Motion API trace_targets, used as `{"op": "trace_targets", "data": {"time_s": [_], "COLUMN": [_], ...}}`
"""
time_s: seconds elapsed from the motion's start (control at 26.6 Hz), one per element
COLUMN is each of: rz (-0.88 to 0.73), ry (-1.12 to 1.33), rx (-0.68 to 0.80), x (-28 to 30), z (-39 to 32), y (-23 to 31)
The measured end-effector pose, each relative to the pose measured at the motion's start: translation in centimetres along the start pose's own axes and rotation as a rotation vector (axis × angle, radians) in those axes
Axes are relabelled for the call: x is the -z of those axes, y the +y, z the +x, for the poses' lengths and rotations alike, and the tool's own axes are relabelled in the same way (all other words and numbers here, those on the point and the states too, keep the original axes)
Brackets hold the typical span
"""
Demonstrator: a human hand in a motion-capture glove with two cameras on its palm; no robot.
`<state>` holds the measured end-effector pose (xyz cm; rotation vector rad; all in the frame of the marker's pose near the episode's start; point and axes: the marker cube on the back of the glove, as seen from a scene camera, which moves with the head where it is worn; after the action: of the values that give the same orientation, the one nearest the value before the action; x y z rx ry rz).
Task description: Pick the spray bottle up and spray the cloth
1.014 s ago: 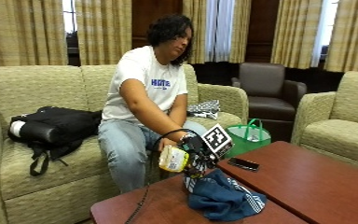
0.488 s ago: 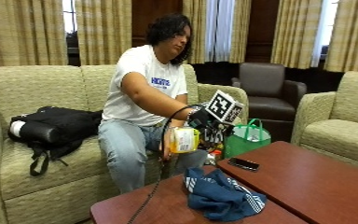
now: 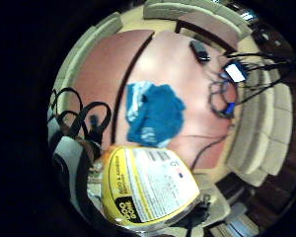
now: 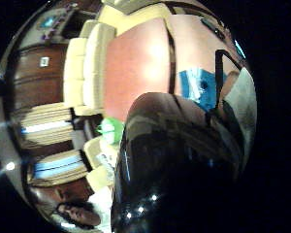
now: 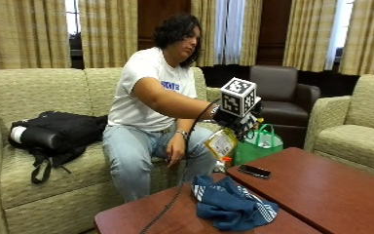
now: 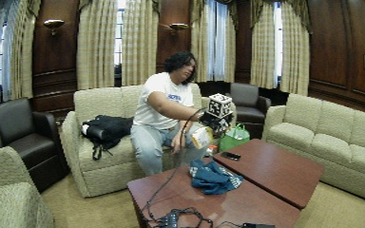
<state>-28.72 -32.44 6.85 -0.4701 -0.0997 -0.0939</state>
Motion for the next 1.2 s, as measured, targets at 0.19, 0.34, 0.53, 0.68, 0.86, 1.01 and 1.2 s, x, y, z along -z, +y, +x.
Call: {"op": "trace_targets", "data": {"time_s": [0.19, 0.34, 0.53, 0.68, 0.86, 1.01, 1.2], "rz": [0.148, 0.298, 0.416, 0.447, 0.434, 0.46, 0.504], "ry": [-0.372, -0.535, -0.617, -0.657, -0.688, -0.685, -0.716], "rx": [0.06, 0.108, 0.105, 0.11, 0.145, 0.164, 0.144], "x": [-4.2, -7.6, -11.5, -14.5, -18.4, -20.4, -21.0], "z": [-1.9, -3.6, -3.9, -3.1, -3.0, -2.9, -2.8], "y": [-2.2, -3.4, -4.6, -5.0, -4.9, -4.8, -5.4]}}
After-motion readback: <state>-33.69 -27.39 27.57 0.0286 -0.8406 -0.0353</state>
